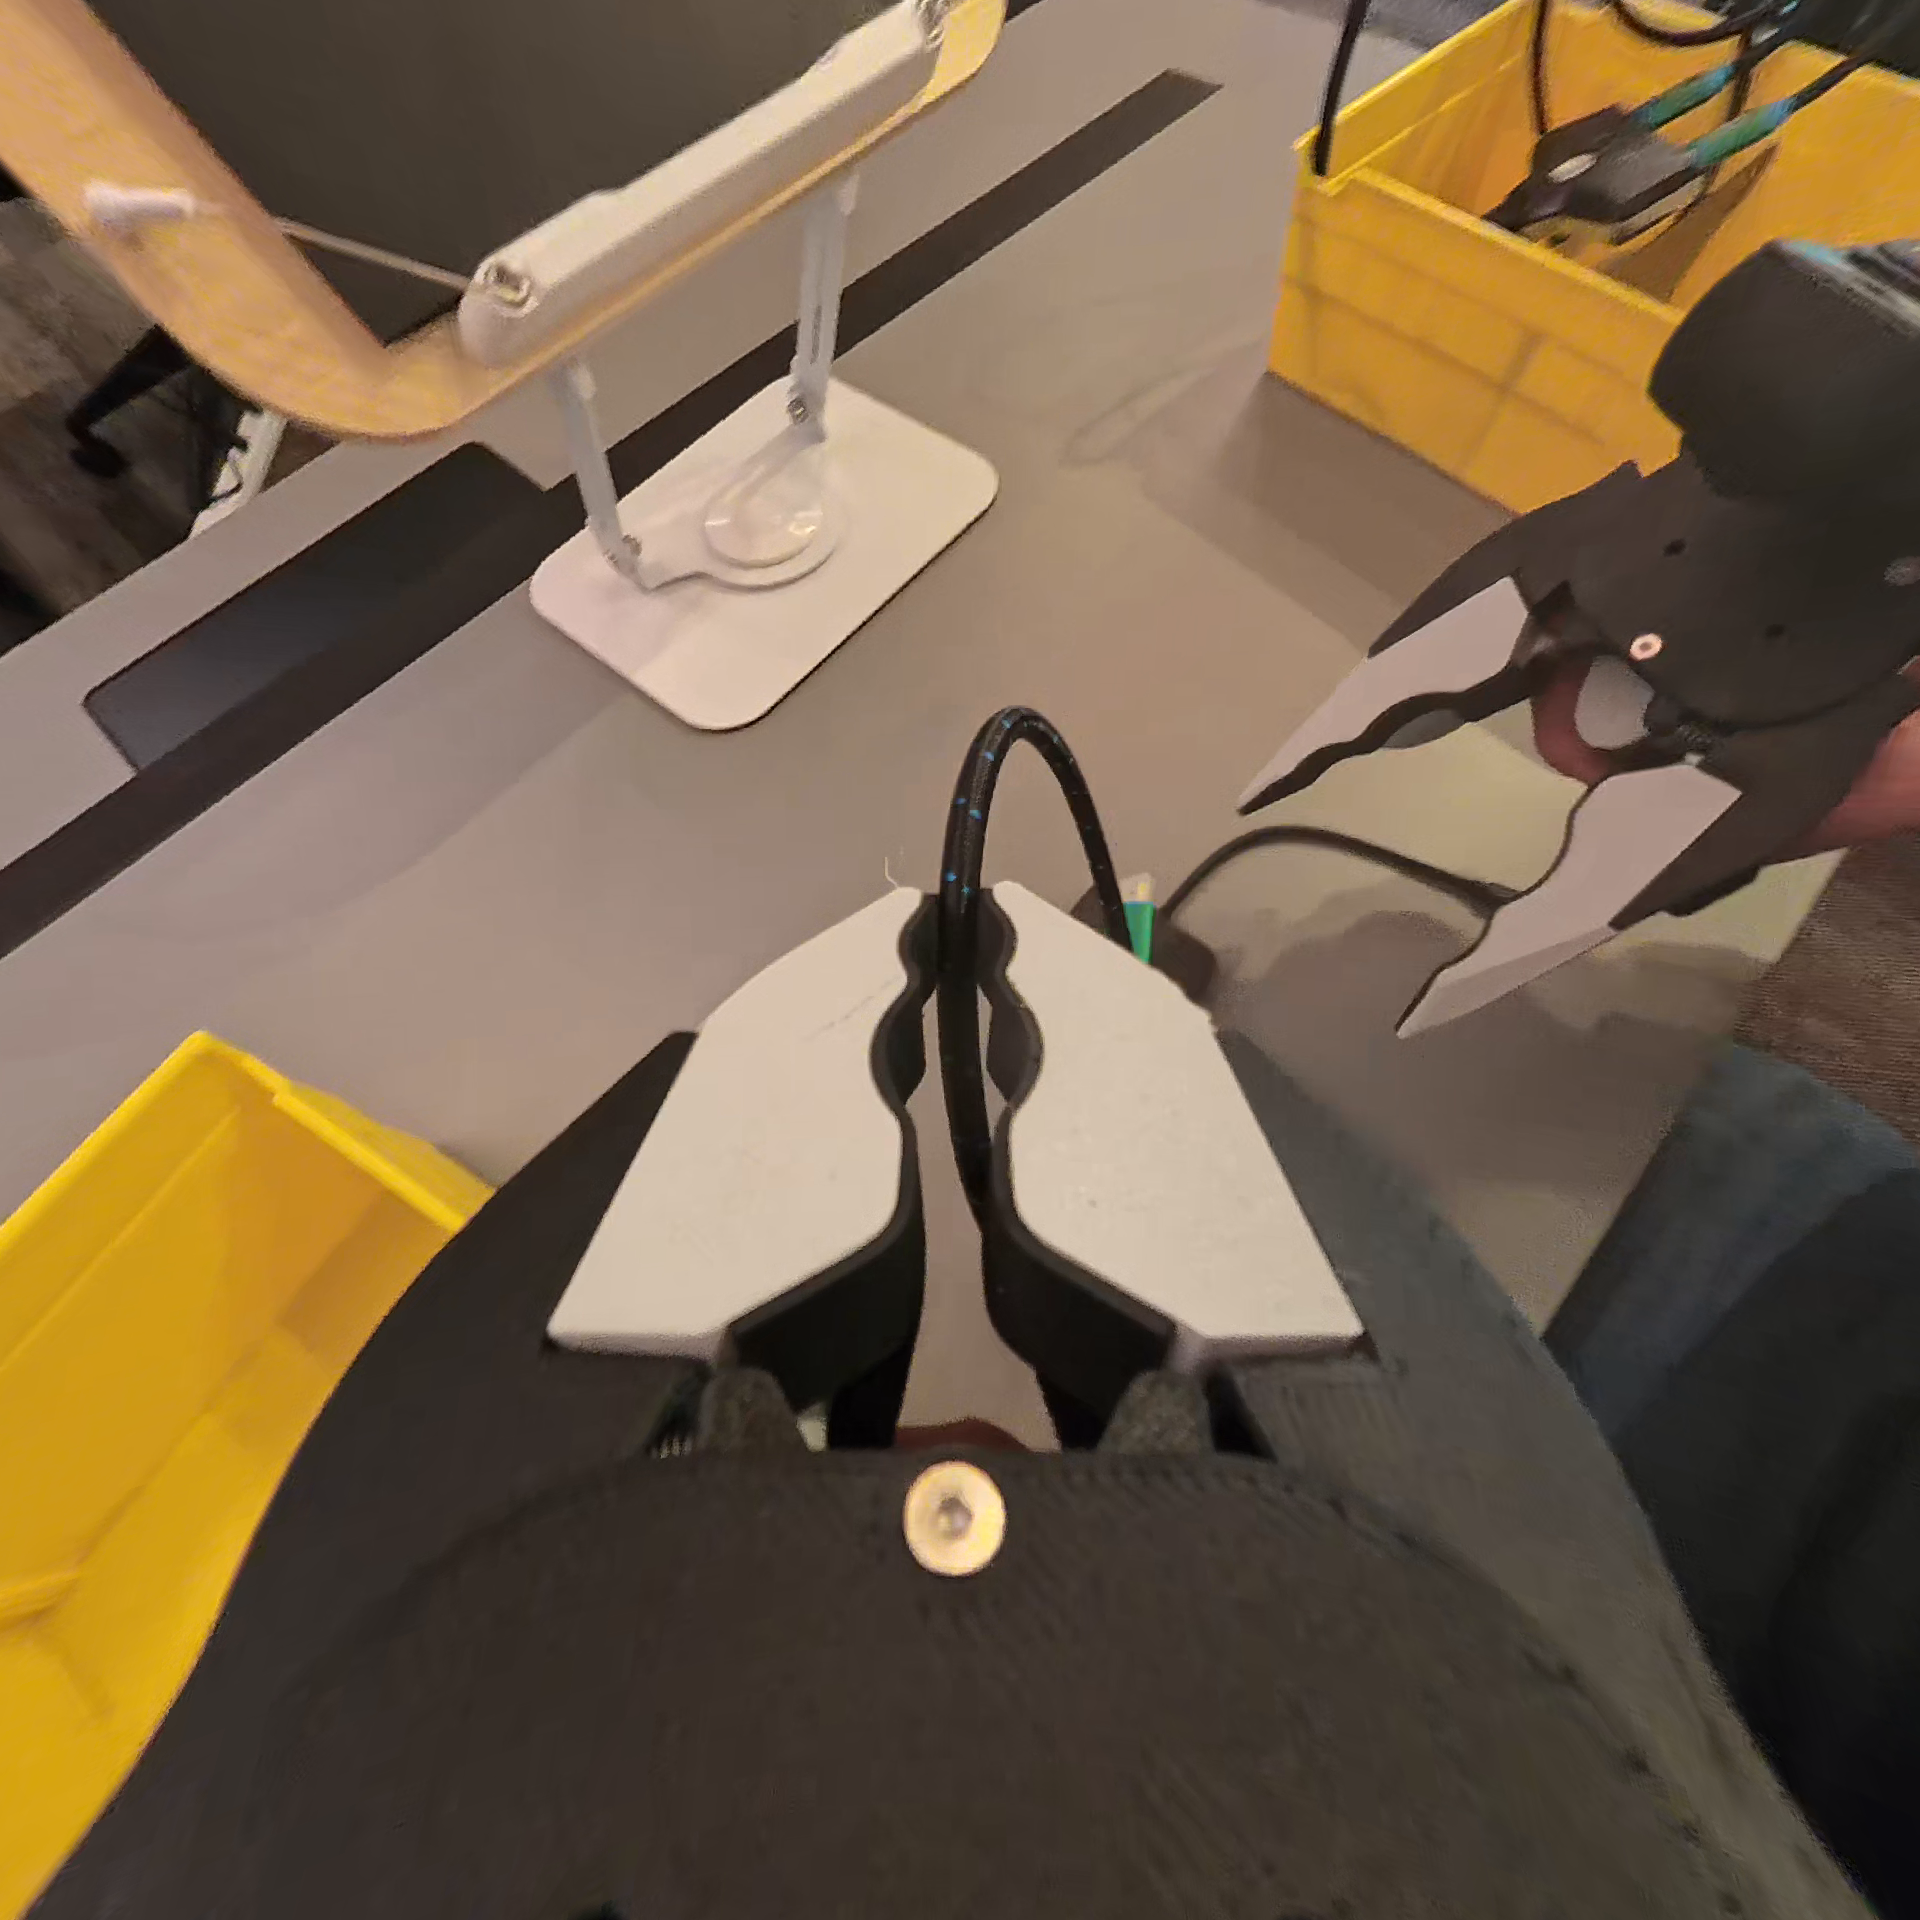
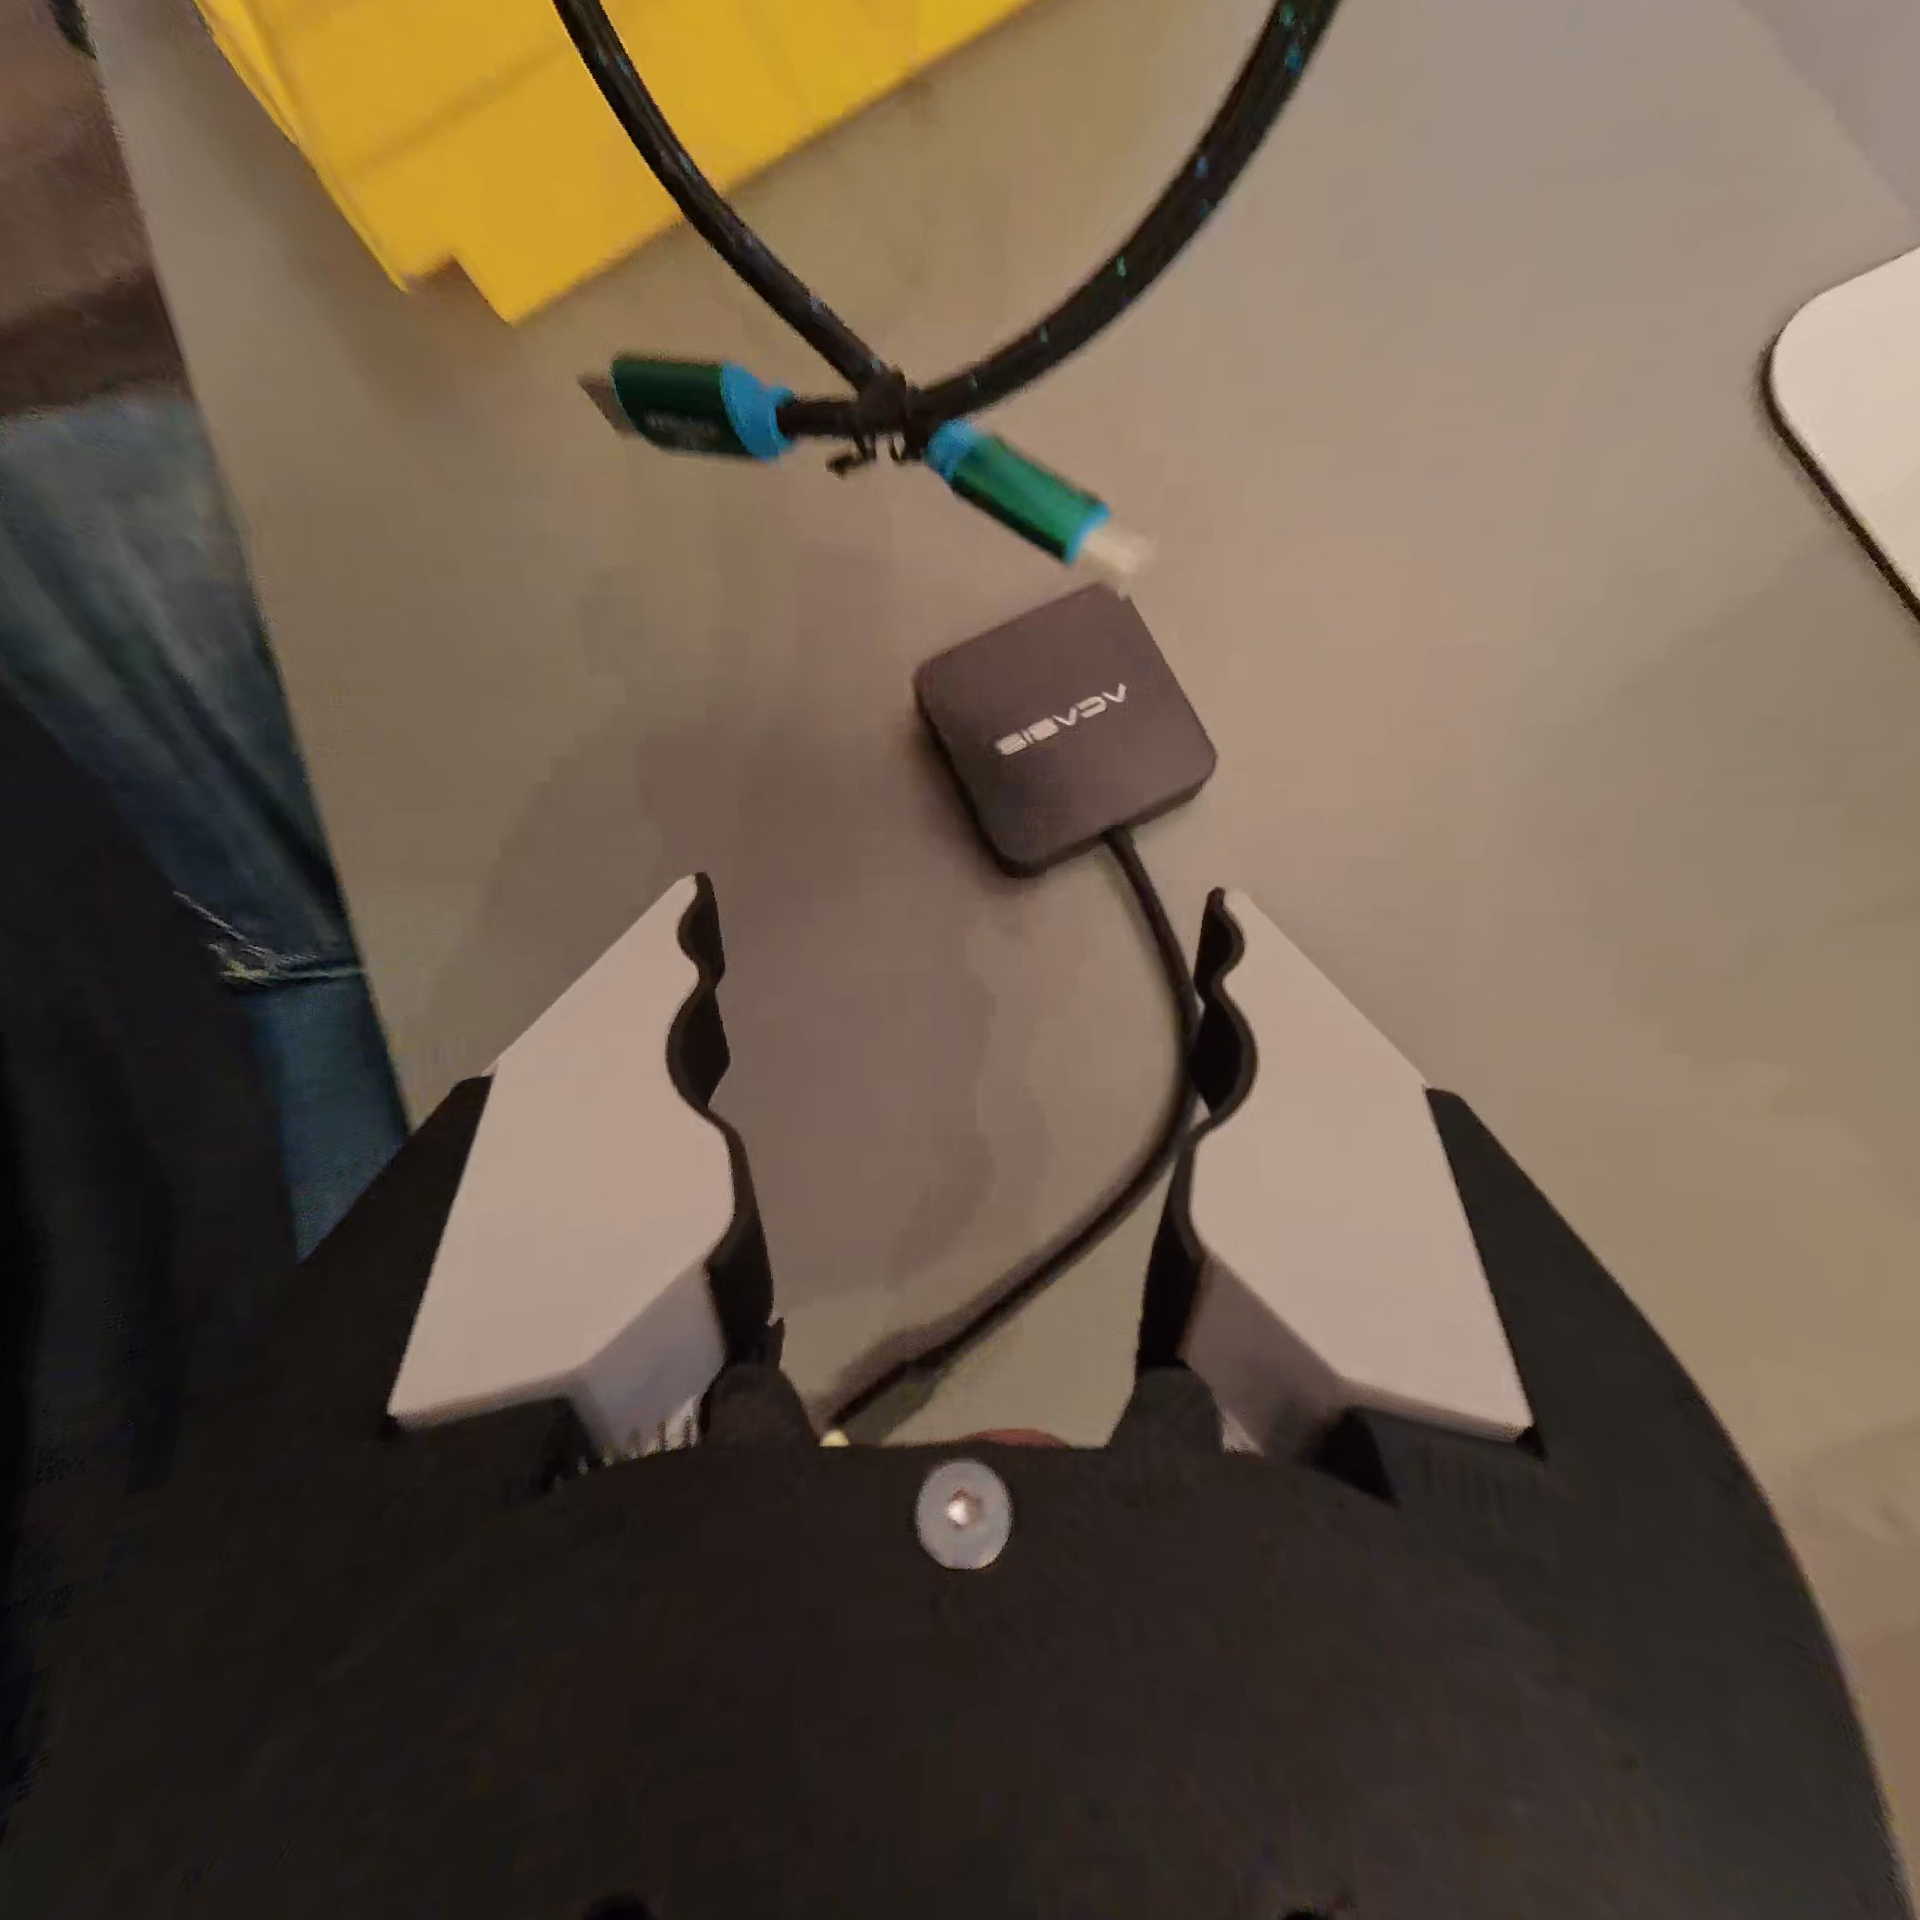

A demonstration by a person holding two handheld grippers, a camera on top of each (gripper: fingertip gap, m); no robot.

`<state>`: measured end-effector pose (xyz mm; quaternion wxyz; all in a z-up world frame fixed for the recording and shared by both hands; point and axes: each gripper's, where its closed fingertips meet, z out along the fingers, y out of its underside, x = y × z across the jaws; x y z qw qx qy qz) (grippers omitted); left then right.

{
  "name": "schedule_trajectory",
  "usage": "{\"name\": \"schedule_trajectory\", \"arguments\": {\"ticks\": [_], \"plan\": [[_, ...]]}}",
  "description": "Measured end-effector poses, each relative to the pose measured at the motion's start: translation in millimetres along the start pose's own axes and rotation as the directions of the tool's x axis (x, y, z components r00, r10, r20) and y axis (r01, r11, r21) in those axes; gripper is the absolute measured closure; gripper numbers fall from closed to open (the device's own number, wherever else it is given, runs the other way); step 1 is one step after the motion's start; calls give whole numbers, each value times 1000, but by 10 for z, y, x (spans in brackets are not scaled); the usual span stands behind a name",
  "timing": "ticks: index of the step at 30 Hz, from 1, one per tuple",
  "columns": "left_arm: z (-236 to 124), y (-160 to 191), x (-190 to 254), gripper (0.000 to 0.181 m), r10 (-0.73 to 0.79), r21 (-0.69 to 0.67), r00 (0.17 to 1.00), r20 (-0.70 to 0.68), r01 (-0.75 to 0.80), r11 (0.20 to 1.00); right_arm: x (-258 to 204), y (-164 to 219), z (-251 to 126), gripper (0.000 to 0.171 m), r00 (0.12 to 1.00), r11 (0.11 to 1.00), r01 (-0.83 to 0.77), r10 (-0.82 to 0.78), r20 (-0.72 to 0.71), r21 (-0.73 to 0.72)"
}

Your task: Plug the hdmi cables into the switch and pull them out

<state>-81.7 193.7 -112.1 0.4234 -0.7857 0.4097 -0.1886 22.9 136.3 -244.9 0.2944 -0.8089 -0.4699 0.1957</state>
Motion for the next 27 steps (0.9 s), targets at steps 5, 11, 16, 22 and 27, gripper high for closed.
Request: {"name": "schedule_trajectory", "arguments": {"ticks": [5,11,16,22,27], "plan": [[112,166,-153,175,-39,-47,999,35,40,998,247,232,348,101,999,985,38,-33,30,-170],[157,162,-192,175,31,-53,996,79,-27,998,250,114,578,106,985,974,145,-126,115,-173],[154,145,-170,175,40,-47,997,69,-37,998,334,34,664,129,975,961,208,-191,111,-182],[173,160,-182,176,24,-41,998,60,-22,999,738,149,527,132,995,977,-93,83,-60,-192],[211,187,-174,175,18,-50,999,51,-15,999,912,319,262,105,887,886,-459,451,-98,-72]]}}
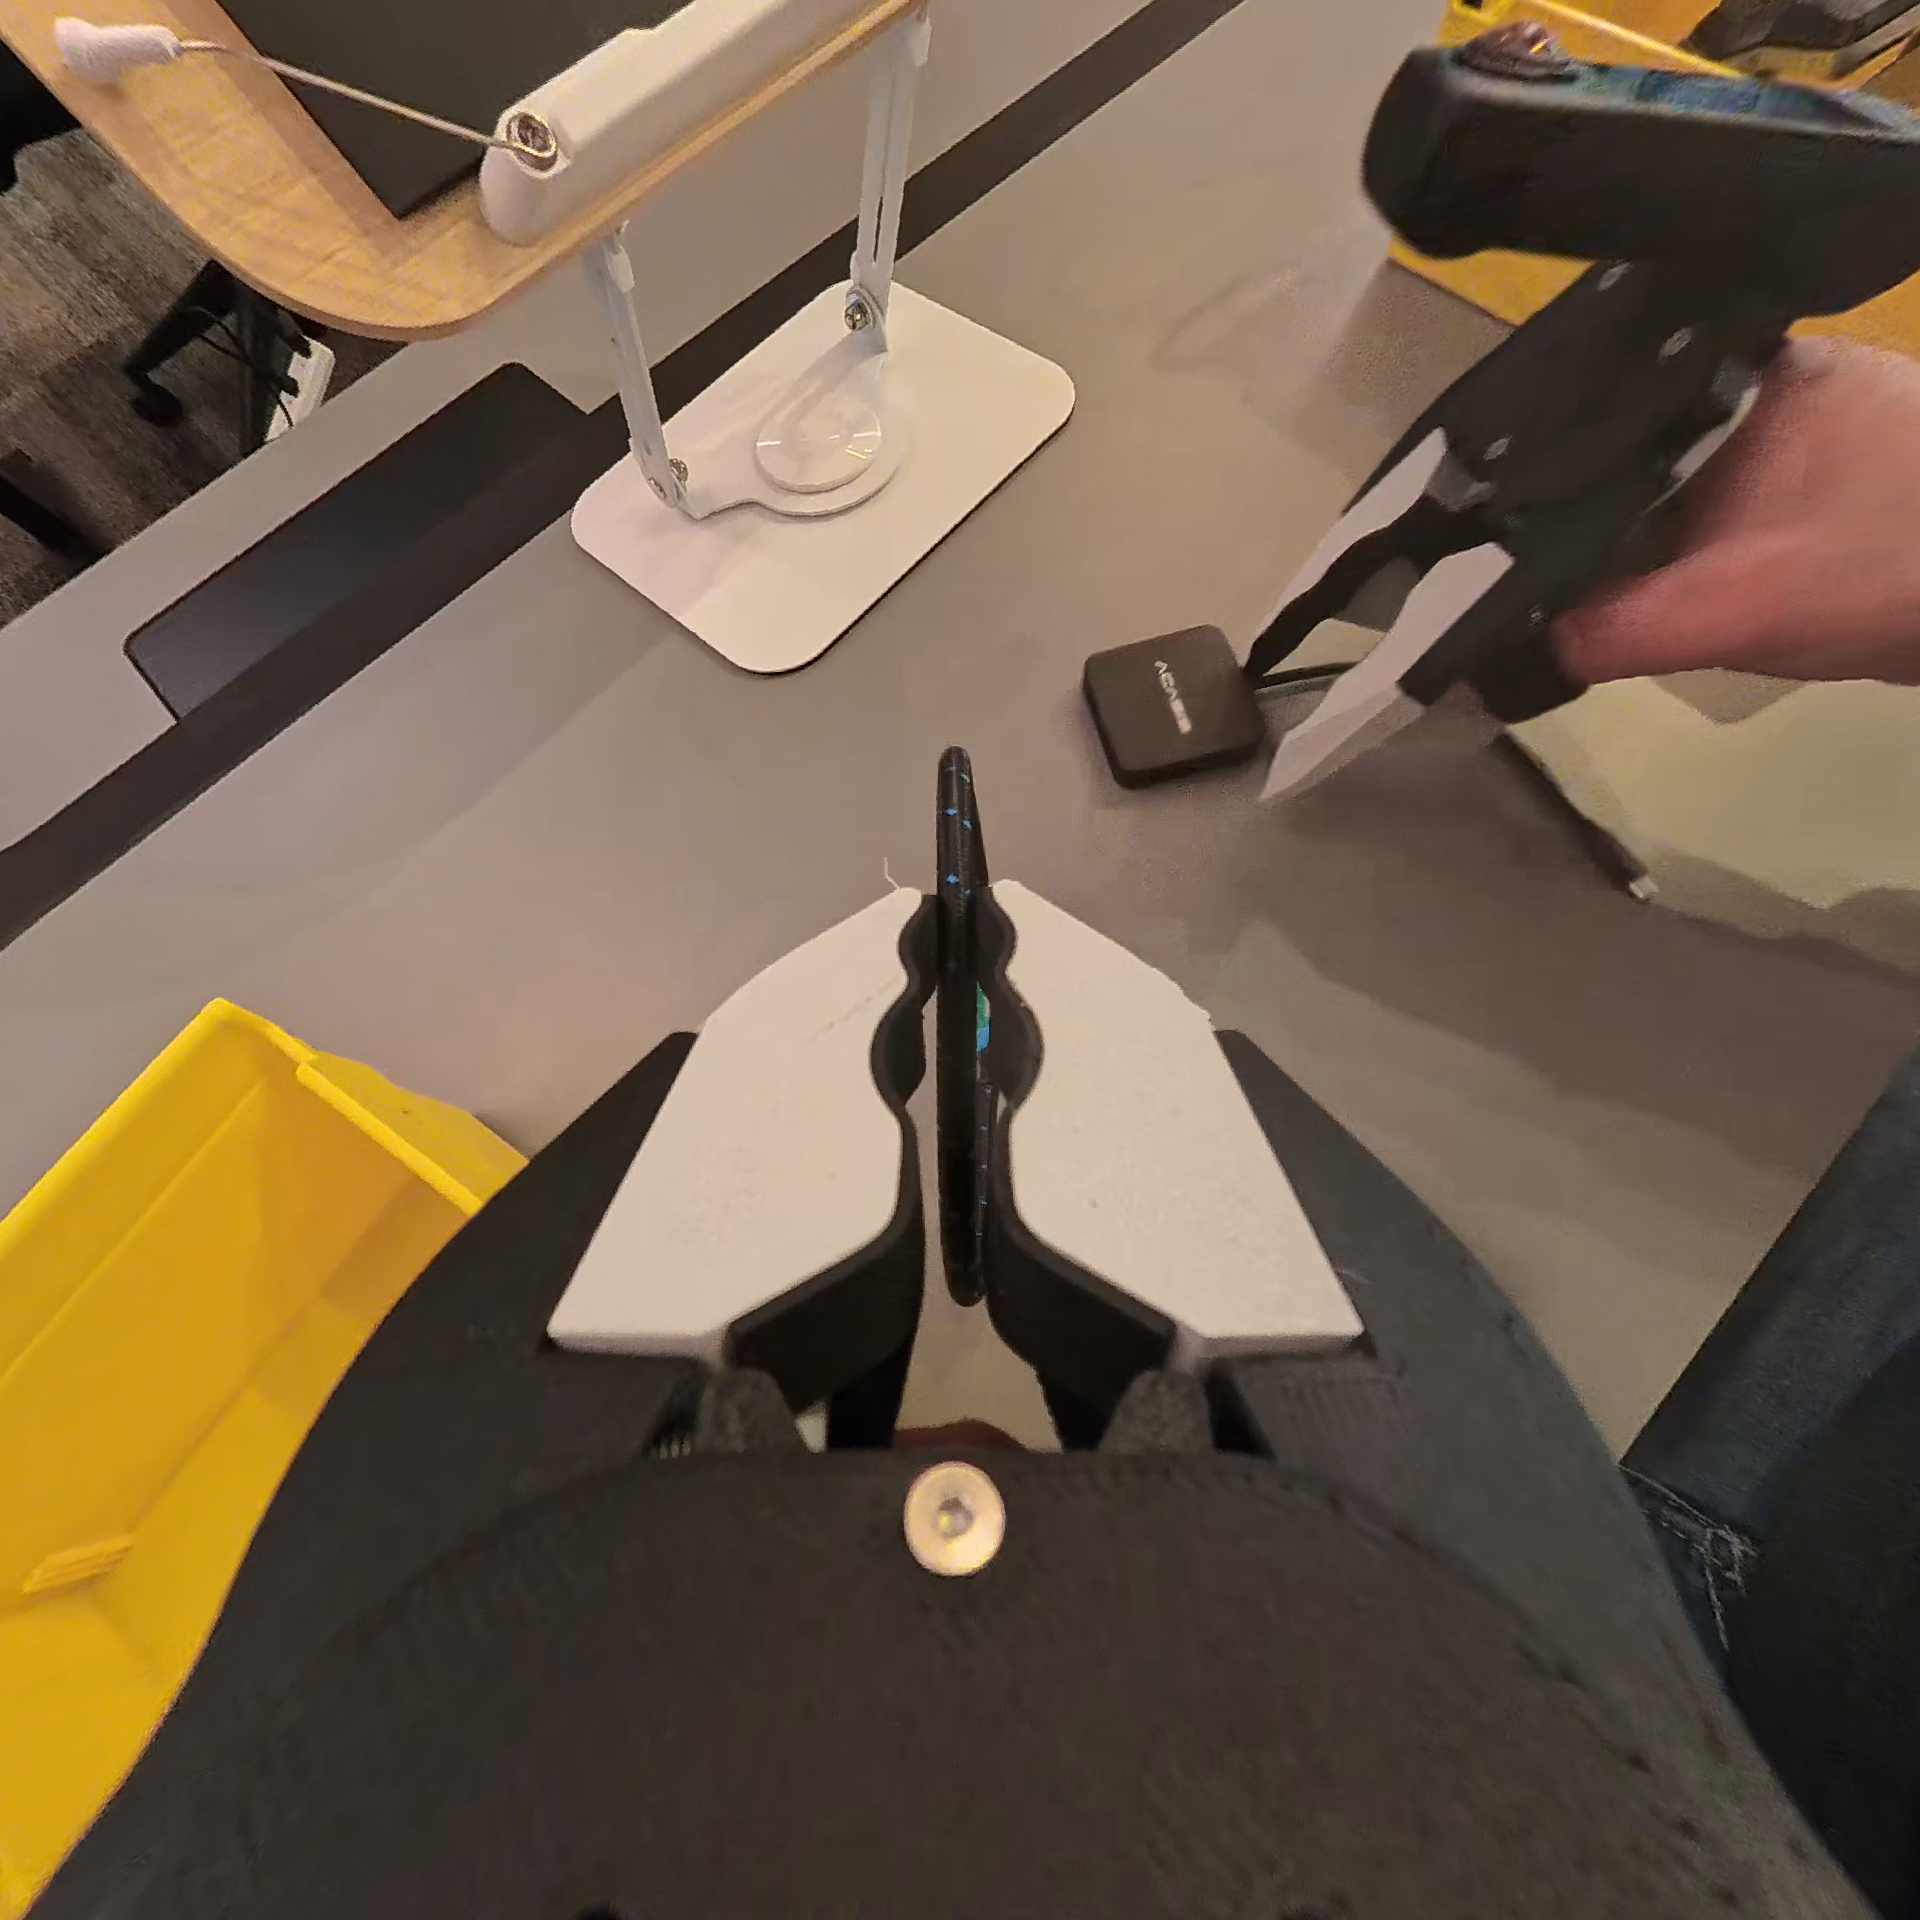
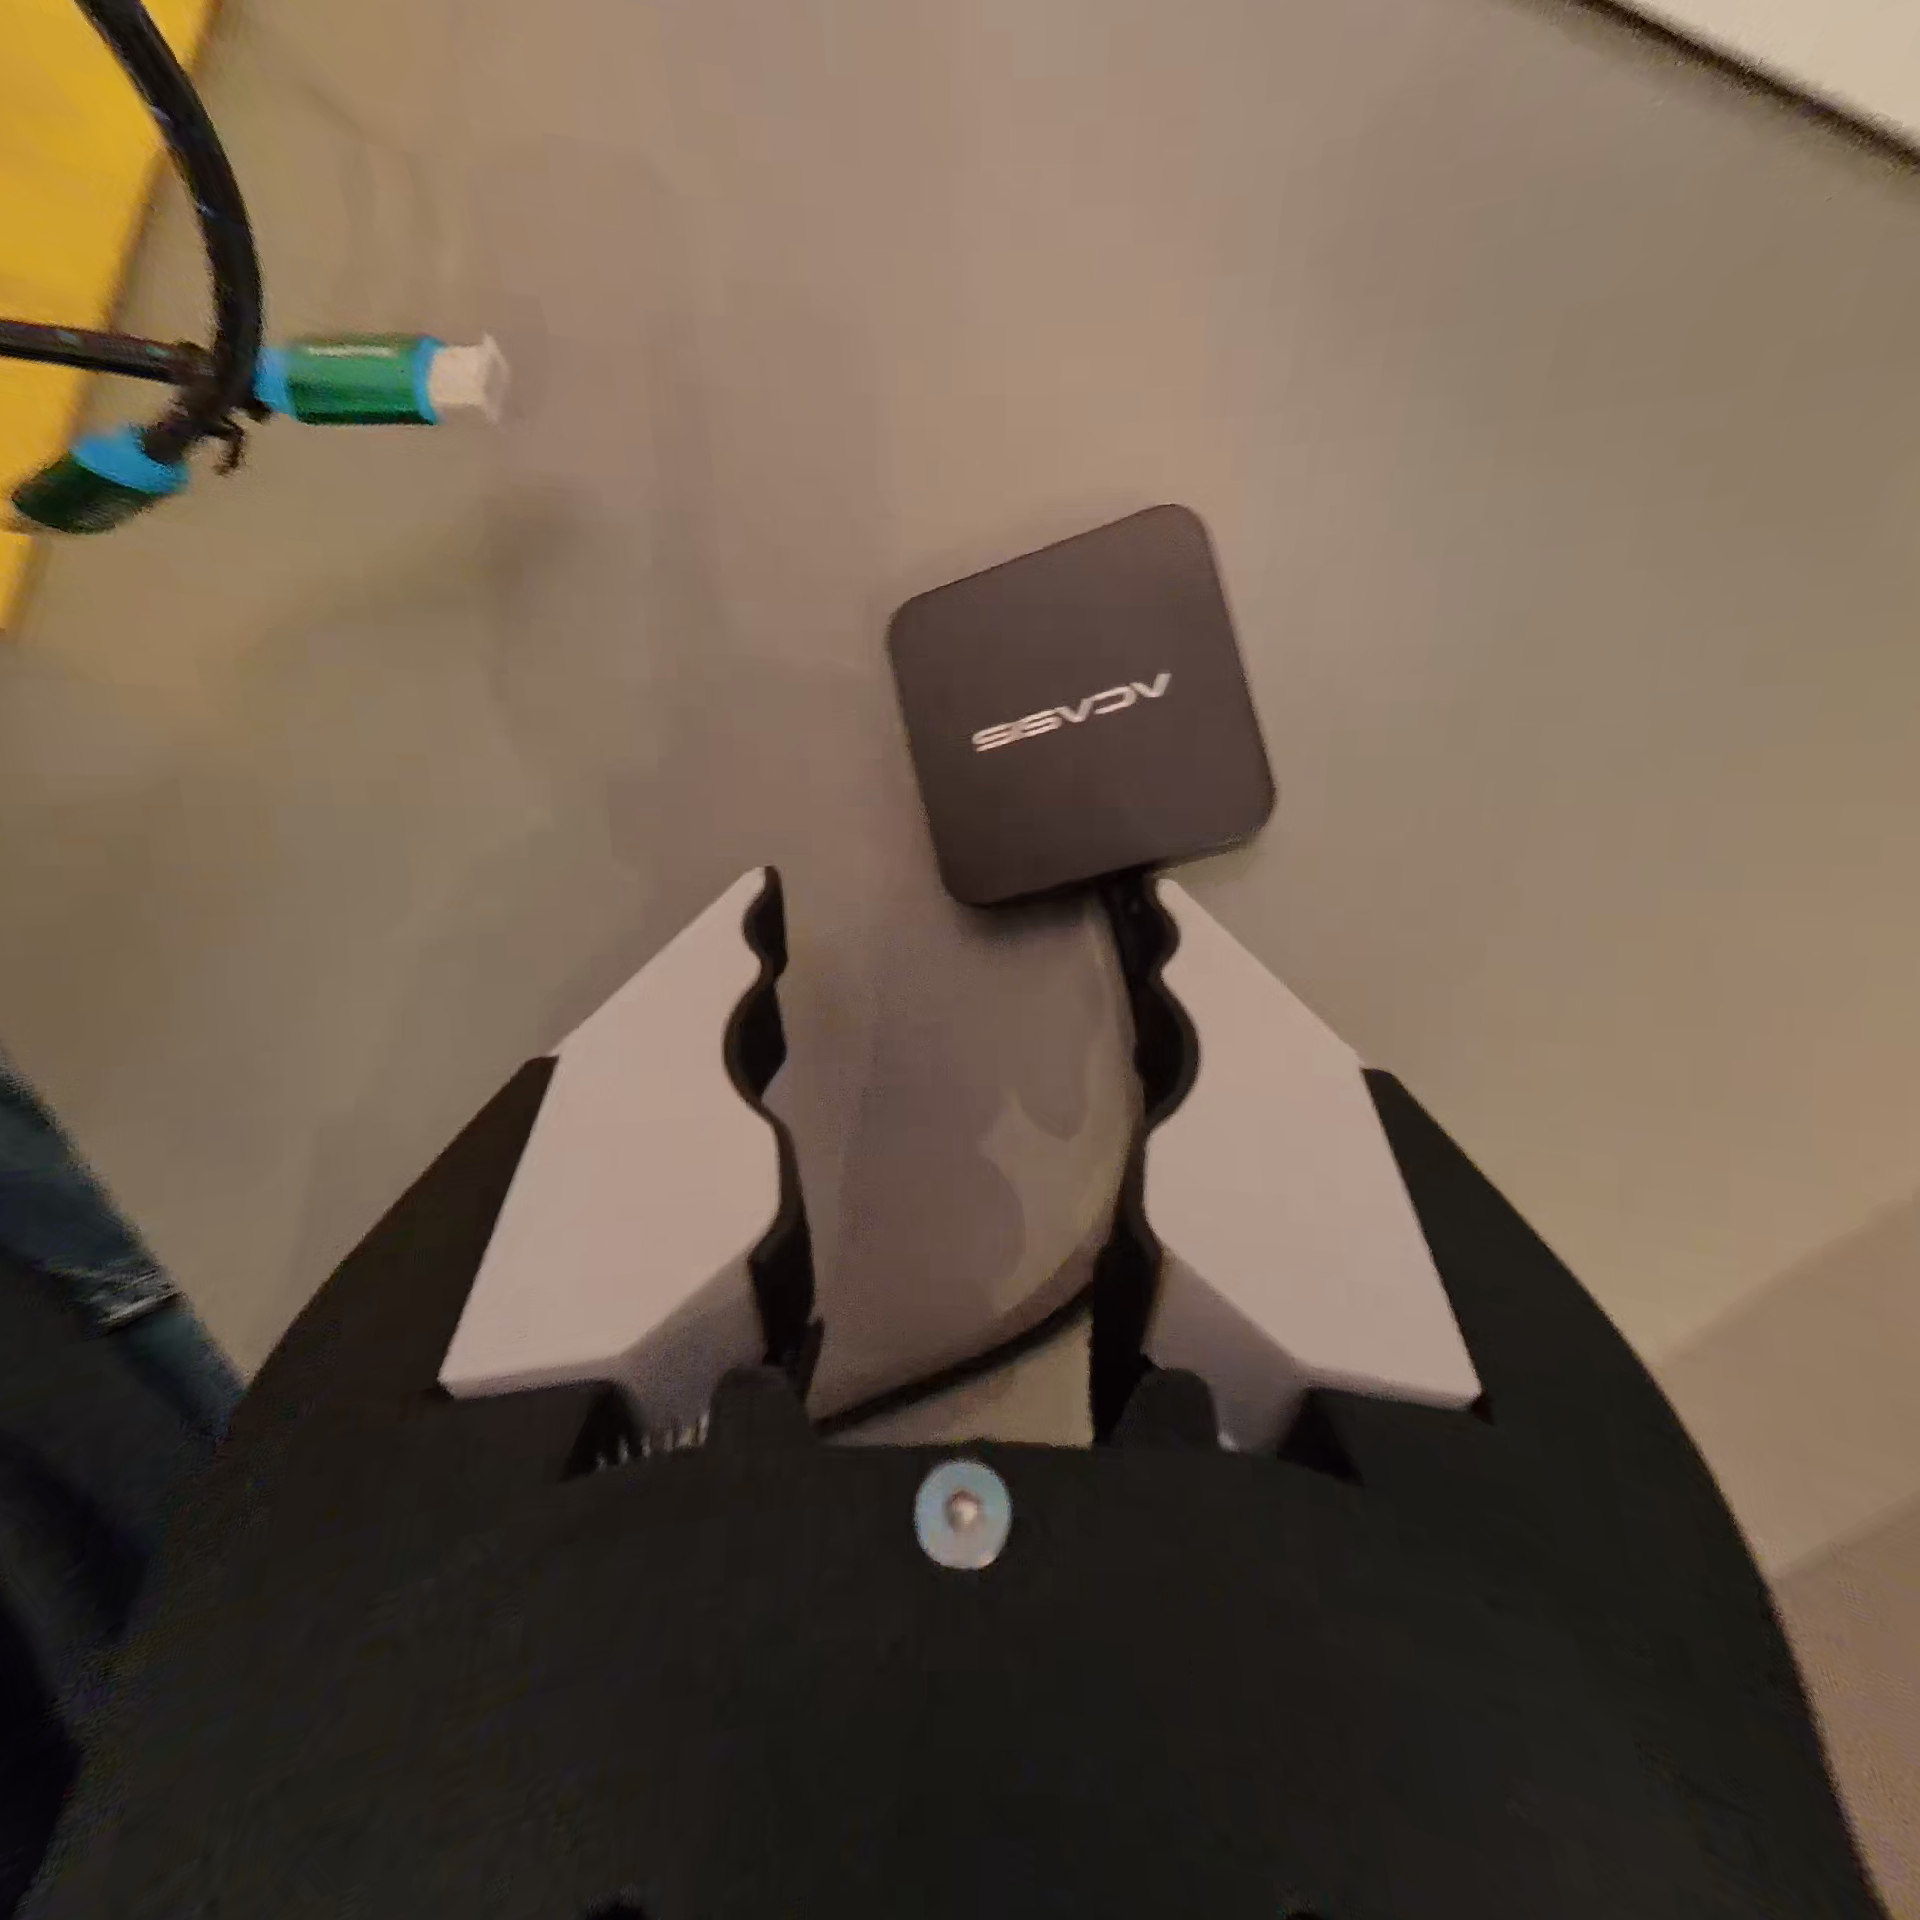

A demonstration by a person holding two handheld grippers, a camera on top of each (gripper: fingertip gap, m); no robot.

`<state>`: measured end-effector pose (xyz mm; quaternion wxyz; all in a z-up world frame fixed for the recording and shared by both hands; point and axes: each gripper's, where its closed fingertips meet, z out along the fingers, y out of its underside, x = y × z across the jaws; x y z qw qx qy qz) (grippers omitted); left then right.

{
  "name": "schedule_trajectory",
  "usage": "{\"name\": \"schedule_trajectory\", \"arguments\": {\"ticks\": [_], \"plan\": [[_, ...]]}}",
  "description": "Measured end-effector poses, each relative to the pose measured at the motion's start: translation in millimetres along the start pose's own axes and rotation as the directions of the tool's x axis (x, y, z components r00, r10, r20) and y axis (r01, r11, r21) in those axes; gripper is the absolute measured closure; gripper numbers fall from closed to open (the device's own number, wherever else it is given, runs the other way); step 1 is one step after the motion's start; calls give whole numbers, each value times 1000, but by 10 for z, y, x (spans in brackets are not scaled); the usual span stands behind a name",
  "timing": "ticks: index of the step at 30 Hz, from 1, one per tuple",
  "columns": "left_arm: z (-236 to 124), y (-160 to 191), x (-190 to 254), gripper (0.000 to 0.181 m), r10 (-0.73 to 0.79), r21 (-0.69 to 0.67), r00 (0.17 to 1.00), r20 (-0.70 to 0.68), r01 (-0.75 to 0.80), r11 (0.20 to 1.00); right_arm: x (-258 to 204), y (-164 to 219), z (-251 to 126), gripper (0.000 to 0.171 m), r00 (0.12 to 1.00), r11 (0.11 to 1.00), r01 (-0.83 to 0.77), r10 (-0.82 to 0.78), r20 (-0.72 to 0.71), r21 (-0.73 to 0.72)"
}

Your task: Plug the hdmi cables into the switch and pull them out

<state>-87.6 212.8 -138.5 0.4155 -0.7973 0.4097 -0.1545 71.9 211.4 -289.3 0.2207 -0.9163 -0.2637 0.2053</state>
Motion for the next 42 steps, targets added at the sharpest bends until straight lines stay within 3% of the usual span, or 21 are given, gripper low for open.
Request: {"name": "schedule_trajectory", "arguments": {"ticks": [7,11,16,20,24,35,42], "plan": [[46,16,41,175,-9,-3,1000,-20,9,1000,-193,211,-247,90,998,999,38,-38,52,0],[45,-9,83,175,-12,9,999,-30,12,1000,-225,87,-373,82,973,973,230,-230,-25,17],[4,-147,155,175,-55,85,995,-83,62,994,-730,-87,-259,80,934,938,342,-346,87,56],[-99,-315,226,174,-61,173,990,-128,83,982,-1086,-206,-62,83,916,940,324,-340,212,111],[-184,-409,293,175,-32,213,989,-147,64,975,-1164,-362,36,85,914,938,302,-336,229,170],[-338,-582,394,175,-44,325,970,-240,123,938,-1414,-625,-93,96,835,959,-26,-134,533,282],[-364,-645,492,175,-35,357,965,-259,129,925,-1432,-639,-78,98,779,957,-143,-48,626,252]]}}
